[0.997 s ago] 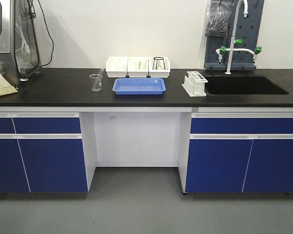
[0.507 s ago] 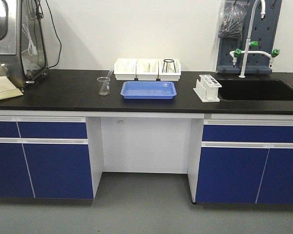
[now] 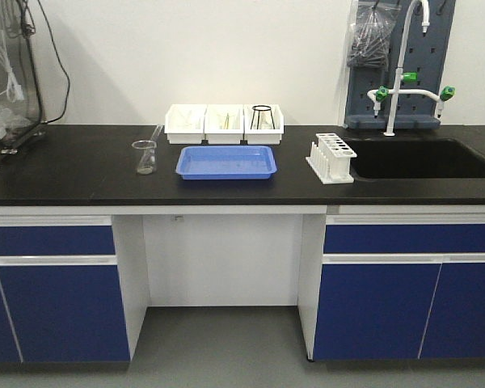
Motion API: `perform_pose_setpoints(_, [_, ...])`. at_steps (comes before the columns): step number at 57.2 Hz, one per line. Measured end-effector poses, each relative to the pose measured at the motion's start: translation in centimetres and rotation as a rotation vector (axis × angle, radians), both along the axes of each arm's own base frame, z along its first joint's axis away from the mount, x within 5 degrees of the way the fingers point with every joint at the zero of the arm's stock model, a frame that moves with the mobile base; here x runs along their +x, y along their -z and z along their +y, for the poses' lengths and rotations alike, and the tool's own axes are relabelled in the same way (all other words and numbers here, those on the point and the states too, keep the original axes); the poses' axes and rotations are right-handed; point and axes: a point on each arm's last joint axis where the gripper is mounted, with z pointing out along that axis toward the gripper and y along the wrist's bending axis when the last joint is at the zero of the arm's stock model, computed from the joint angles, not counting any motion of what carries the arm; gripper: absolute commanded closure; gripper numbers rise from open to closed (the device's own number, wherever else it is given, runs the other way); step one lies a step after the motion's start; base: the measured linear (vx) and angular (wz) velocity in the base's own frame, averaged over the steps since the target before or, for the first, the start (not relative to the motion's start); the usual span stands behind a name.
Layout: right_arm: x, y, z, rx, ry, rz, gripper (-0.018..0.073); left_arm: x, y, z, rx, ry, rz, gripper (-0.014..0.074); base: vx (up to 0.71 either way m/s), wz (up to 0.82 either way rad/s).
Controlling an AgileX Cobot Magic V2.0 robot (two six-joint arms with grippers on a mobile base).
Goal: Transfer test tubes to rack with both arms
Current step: 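Drive the base up to the bench facing the blue tray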
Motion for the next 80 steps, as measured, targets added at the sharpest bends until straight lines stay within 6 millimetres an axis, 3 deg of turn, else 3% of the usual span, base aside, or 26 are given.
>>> perform_pose_setpoints(80, [0.00,0.00,0.00,0.000,0.000,0.000,0.0568,0.00,0.00,0.00,0.000,0.000,0.000,0.0601,0.40,0.00])
